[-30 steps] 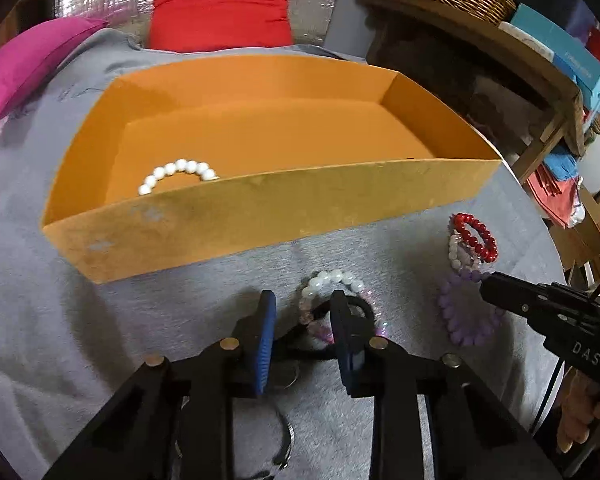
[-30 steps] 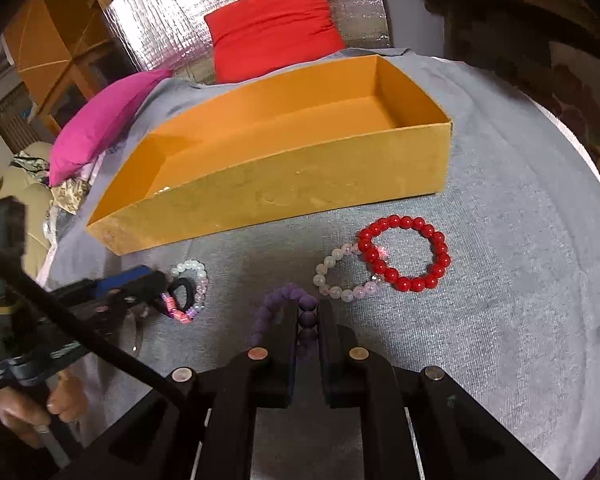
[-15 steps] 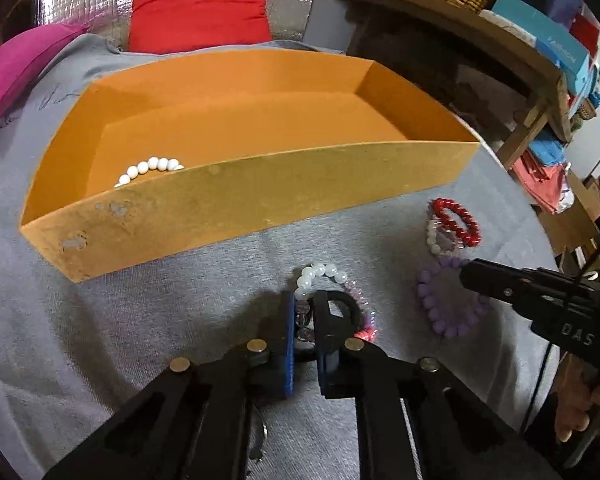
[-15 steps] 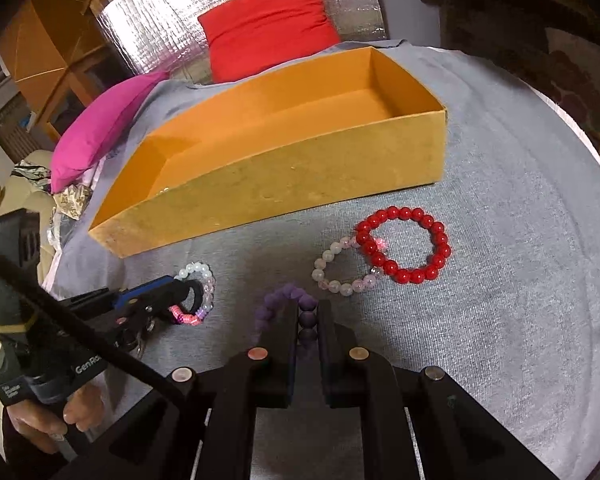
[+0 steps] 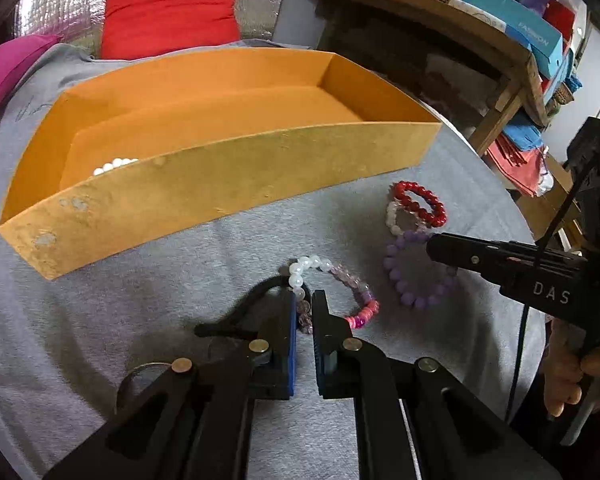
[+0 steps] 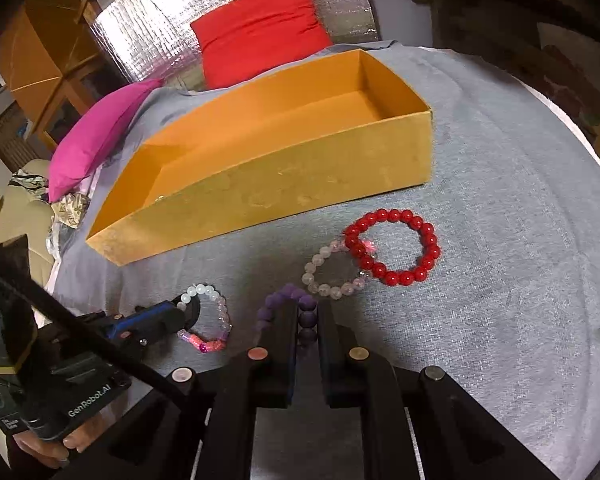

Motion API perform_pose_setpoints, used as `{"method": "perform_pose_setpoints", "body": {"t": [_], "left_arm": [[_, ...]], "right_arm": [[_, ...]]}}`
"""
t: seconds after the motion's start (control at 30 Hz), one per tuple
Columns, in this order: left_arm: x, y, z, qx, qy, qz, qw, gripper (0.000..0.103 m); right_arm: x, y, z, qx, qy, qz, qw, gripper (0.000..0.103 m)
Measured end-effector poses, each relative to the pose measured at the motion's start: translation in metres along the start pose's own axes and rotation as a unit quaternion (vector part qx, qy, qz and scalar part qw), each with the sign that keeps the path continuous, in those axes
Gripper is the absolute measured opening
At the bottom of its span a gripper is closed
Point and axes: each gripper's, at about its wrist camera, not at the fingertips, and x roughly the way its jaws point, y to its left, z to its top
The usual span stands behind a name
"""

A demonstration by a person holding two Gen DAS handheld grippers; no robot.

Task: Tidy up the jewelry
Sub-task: 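Lift both held bracelets and carry them toward the orange box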

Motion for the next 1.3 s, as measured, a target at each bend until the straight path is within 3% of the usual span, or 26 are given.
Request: {"method": "perform_pose_setpoints", "body": {"t": [0.33, 0.43, 0.5, 0.57, 0.7, 0.73, 0.8, 1.03, 1.3], "left_arm": [[0.011, -0.016, -0.007, 0.012, 0.023, -0.023, 0.9994, 0.009], [0.011, -0.016, -0.007, 0.011, 0.024, -0.031, 0.9992, 0.016], [0.012, -0.018, -0.009, 0.015, 0.024, -0.039, 0.9989, 0.029], [0.011, -0.023, -0.010, 0.026, 0.022, -0.041, 0.9986, 0.033], [0.014, -0.030, -0.010, 0.043, 0.018, -0.030, 0.9985, 0.033], [0.014, -0.030, -0.010, 0.044, 0.015, -0.027, 0.9985, 0.029], [0.014, -0.029, -0.010, 0.046, 0.012, -0.013, 0.9988, 0.010], [0.002, -0.024, -0.009, 0.042, -0.009, -0.008, 0.9991, 0.008], [-0.044, -0.014, 0.000, 0.027, -0.076, -0.021, 0.9965, 0.008]], "right_arm": [[0.000, -0.009, 0.000, 0.009, 0.005, -0.003, 1.000, 0.010], [0.001, -0.012, 0.000, 0.011, 0.010, -0.005, 1.000, 0.010], [0.003, -0.013, 0.000, 0.013, 0.013, -0.008, 1.000, 0.010], [0.005, -0.015, 0.000, 0.017, 0.020, -0.005, 1.000, 0.010], [0.012, -0.017, -0.002, 0.016, 0.037, -0.003, 0.999, 0.011], [0.013, -0.016, -0.002, 0.013, 0.036, -0.003, 0.999, 0.011], [0.012, -0.017, -0.003, 0.002, 0.033, -0.005, 0.999, 0.011], [0.004, -0.012, -0.002, -0.002, 0.009, -0.002, 1.000, 0.011], [-0.019, -0.013, 0.005, 0.011, -0.047, 0.034, 0.998, 0.011]]}}
